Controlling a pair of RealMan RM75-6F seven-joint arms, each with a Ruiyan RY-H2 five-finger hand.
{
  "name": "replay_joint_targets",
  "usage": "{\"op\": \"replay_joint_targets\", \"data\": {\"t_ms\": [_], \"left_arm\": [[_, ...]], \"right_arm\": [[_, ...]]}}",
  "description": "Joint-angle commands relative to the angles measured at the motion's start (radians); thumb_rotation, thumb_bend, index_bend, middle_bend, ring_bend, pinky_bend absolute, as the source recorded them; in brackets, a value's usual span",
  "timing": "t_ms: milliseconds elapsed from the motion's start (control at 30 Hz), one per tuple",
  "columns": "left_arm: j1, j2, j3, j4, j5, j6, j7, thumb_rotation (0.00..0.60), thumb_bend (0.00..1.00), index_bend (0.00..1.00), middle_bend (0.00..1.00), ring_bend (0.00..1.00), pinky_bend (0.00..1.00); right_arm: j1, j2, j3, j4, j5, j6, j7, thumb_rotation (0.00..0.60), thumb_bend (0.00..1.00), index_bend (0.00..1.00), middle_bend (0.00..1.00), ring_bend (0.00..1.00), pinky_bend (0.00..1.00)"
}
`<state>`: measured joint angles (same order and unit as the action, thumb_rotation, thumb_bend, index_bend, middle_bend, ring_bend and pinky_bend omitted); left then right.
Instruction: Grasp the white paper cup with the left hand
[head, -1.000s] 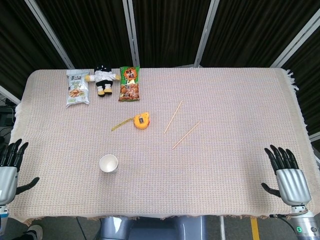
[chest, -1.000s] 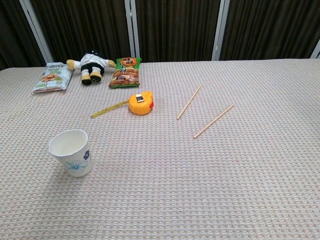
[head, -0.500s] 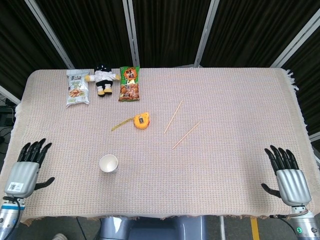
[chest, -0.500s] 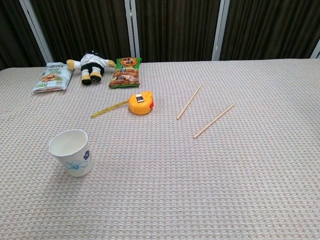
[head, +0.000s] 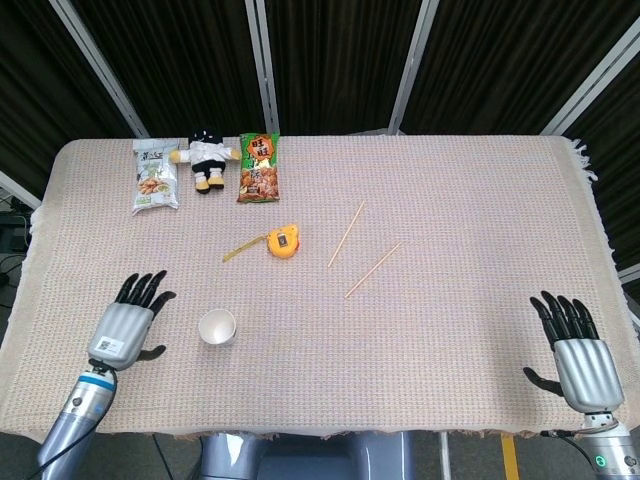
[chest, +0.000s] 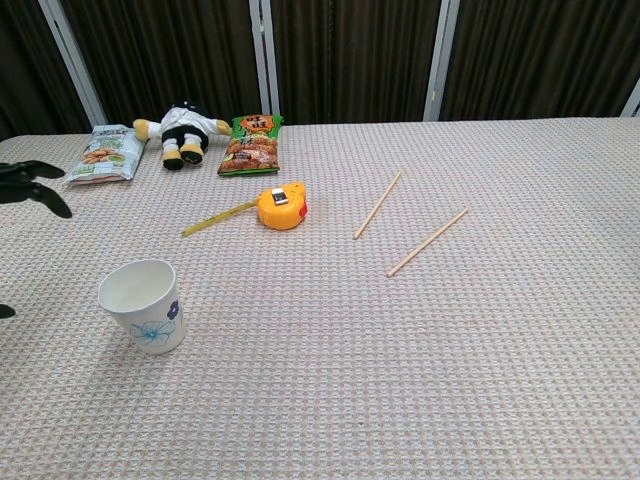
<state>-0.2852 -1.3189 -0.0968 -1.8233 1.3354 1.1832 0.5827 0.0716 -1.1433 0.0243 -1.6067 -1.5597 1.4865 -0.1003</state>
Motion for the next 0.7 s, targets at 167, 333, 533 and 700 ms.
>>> {"op": "replay_joint_targets", "data": {"t_ms": [167,333,533,700], "left_arm": [[-0.074,-0.09,-0.026,-0.029,-0.118,-0.042,0.147,0.6,0.04,0.21,0.0,0.0,0.0],[-0.11,-0.13,-0.029,-0.037,-0.188,-0.063,0.195,0.6,0.06,0.21,0.0,0.0,0.0],[-0.147,-0.165,-0.036,-0.031,-0.258,-0.066,0.238,0.6,0.11,0.17,0.0,0.0,0.0],[-0.175,-0.185,-0.038,-0.027,-0.3,-0.063,0.257,0.6,0.16,0.16,0.0,0.0,0.0]], "right_arm": [[-0.003,0.013,0.003,-0.004,-0.002,0.009,0.028,0.6,0.05,0.0,0.0,0.0,0.0],[-0.004,0.019,0.004,-0.005,-0.004,0.011,0.043,0.6,0.05,0.0,0.0,0.0,0.0],[-0.005,0.026,0.005,-0.006,-0.001,0.011,0.062,0.6,0.05,0.0,0.0,0.0,0.0],[-0.003,0.031,0.005,-0.008,0.0,0.006,0.071,0.6,0.05,0.0,0.0,0.0,0.0]]}}
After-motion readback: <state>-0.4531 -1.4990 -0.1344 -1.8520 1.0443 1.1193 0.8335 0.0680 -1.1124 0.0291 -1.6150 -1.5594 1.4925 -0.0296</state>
